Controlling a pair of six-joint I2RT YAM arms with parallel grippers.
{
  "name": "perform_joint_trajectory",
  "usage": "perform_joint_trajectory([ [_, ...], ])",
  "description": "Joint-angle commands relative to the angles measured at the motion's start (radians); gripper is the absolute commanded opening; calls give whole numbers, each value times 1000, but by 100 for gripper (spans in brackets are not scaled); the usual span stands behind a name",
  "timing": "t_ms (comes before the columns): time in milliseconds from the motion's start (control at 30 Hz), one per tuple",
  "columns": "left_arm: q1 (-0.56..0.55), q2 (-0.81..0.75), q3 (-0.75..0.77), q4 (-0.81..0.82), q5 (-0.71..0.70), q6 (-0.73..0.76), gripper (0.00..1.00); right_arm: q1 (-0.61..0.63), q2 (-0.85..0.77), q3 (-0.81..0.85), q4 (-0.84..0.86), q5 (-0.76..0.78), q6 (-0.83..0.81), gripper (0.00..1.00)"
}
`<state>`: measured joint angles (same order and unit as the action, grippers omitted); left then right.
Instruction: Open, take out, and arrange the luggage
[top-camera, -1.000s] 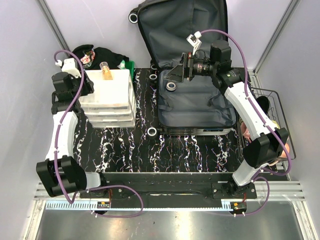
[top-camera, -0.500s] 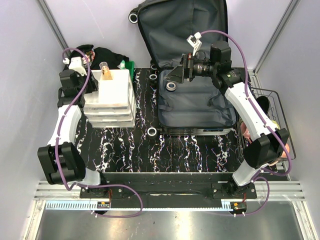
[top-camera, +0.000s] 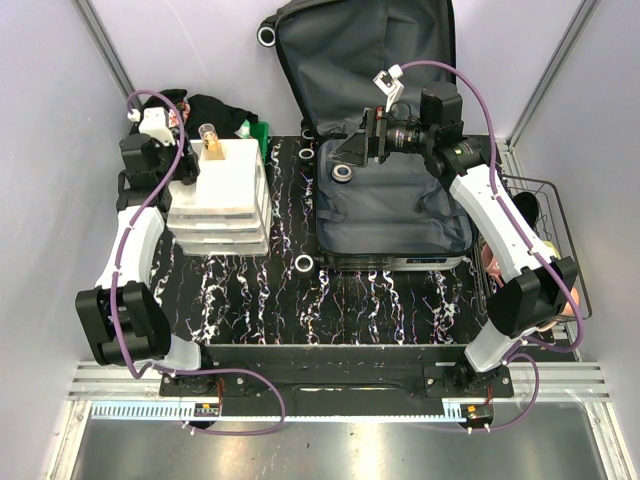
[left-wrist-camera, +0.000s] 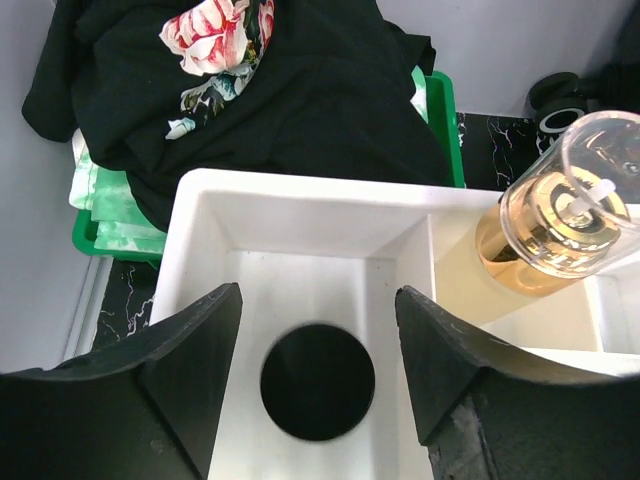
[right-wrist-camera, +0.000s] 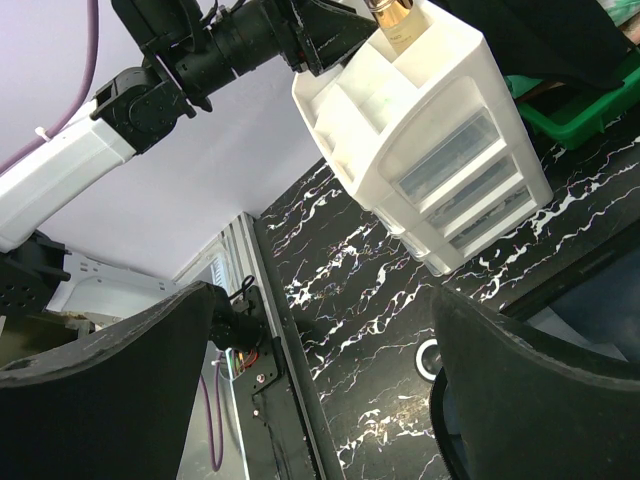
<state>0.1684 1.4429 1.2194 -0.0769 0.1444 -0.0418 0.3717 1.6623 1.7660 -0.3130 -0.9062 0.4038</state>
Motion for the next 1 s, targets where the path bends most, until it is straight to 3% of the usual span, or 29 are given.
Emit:
perform_joint_trajectory([
  [0,-7,-29,60,35,-32,19,68,-7,-32,19,18,-3,-16,100],
  [167,-10,-75,112,22,-45,5,66,-10,-21,24,-7,21,-42,100],
  [300,-12,-143,153,-26,-83,23,68,-11,39,90,-148,157,-196,99],
  [433,-10,-225,166,-69,-66,34,79,-10,125,144,-276,298,-374,100],
  [533,-10,-274,196,-118,-13,23,99,-11,198,158,-294,397,-482,100],
  [700,-9,-322,236,-198,30,-26,99,-11,379,233,-324,481,-580,100],
  [967,-9,-366,232,-282,60,34,99,-14,609,401,-255,573,-517,100],
])
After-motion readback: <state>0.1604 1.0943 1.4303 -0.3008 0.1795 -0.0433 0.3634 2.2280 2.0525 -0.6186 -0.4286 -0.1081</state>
